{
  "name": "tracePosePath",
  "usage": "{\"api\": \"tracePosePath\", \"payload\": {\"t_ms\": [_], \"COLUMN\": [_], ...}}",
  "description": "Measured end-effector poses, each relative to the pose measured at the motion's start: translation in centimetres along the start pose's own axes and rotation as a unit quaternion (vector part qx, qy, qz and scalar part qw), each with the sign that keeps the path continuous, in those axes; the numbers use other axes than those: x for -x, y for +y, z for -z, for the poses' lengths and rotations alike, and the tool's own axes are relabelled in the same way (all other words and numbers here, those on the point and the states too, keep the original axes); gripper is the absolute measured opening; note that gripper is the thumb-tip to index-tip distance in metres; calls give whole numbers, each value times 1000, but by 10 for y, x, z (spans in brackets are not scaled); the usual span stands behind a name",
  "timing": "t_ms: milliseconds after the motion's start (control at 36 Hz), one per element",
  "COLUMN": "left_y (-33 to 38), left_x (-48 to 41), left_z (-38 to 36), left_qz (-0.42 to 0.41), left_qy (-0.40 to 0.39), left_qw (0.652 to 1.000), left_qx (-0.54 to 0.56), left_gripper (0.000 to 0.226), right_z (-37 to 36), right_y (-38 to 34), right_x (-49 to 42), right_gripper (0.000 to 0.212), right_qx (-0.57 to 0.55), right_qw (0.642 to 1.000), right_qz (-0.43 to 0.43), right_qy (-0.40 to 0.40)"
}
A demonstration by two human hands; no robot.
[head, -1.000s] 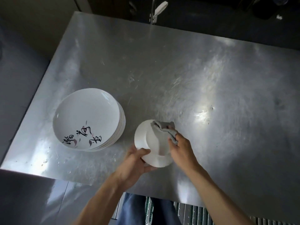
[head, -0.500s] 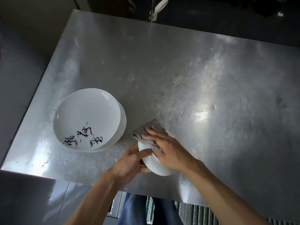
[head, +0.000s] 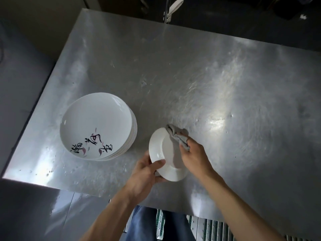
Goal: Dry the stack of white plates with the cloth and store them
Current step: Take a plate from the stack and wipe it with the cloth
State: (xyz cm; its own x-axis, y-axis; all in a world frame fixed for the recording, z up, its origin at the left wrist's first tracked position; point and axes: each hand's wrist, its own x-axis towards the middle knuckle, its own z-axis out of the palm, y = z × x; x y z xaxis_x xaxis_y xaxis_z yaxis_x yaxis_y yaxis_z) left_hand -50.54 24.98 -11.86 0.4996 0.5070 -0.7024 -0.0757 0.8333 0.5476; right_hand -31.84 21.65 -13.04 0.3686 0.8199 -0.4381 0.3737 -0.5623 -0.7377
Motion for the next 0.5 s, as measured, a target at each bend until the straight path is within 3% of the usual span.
{"api": "tracePosePath", "payload": {"t_ms": [111, 250, 306, 389, 500], "left_y": [2, 7, 9, 11, 10], "left_x": [-1, -4, -5, -4, -5], "left_z": [4, 2, 2, 1, -3], "left_qz": [1, -2, -2, 1, 2], "left_qy": [12, -1, -9, -13, -19], "left_qw": [1000, 999, 998, 999, 999], "left_qx": [-7, -53, -57, -38, -45], "left_gripper": [53, 46, 41, 46, 38], "right_z": [4, -7, -5, 8, -3], "right_y": [-11, -19, -14, -9, -15], "right_x": [11, 18, 9, 0, 10], "right_gripper": [35, 46, 48, 49, 46], "right_qx": [-49, 51, 128, 152, 170], "right_qw": [997, 960, 954, 979, 938], "right_qz": [51, 233, 237, 126, 271], "right_qy": [-3, -143, -129, -57, -129]}}
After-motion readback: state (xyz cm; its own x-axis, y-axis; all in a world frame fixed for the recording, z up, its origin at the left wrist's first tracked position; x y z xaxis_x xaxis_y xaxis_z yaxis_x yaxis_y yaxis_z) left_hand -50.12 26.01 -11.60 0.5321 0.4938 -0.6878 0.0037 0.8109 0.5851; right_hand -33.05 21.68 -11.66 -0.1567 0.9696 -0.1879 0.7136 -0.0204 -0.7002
